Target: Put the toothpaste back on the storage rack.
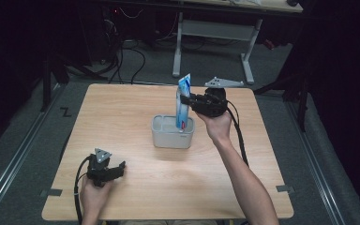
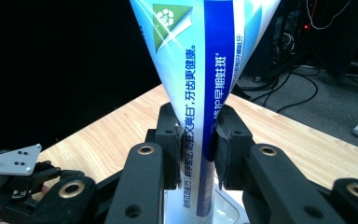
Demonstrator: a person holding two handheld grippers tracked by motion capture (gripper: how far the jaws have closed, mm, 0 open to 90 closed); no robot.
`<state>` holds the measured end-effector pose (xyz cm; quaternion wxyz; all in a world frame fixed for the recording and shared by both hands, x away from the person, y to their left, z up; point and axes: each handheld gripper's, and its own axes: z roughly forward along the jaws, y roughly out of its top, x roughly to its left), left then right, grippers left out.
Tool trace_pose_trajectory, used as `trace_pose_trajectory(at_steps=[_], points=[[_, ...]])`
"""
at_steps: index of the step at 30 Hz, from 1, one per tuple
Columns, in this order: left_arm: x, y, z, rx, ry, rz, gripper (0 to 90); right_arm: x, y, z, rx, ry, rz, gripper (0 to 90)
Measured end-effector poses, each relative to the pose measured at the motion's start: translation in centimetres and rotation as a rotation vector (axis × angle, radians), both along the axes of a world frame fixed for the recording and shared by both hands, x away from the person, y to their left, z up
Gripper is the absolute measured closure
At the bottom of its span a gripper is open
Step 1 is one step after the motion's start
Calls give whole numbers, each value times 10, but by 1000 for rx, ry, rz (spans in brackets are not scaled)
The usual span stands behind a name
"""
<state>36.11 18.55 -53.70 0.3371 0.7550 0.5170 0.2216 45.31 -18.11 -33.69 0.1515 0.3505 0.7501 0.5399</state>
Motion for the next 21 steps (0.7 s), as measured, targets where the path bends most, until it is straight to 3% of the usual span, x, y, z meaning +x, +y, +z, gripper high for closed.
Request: trace_pose_trajectory(at_steps=[21], points=[[0, 0, 0, 0, 0, -1, 236, 7, 15, -11, -68, -15, -16, 738]])
